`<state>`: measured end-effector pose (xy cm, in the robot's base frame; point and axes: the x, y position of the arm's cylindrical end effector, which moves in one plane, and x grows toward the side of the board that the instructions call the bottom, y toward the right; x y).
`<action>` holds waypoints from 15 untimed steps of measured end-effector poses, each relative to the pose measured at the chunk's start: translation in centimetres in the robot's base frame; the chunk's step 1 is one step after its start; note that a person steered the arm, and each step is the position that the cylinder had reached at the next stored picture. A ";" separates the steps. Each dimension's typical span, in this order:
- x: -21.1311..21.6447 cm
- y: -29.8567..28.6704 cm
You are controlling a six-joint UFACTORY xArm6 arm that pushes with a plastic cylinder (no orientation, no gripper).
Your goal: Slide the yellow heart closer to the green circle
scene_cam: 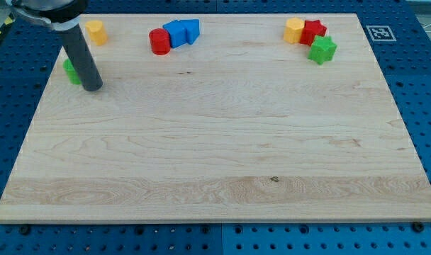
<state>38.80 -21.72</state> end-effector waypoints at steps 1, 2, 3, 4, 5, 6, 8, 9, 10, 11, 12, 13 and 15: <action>-1.8 0.6; -5.1 3.9; -10.0 4.0; -15.0 3.6; -18.9 1.5; -19.6 -0.4; -17.4 -2.9; -14.9 -2.9; -12.6 -2.9; -10.2 -3.0; -8.7 -3.1; -8.6 -3.2; -16.2 0.9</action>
<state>22.64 -20.78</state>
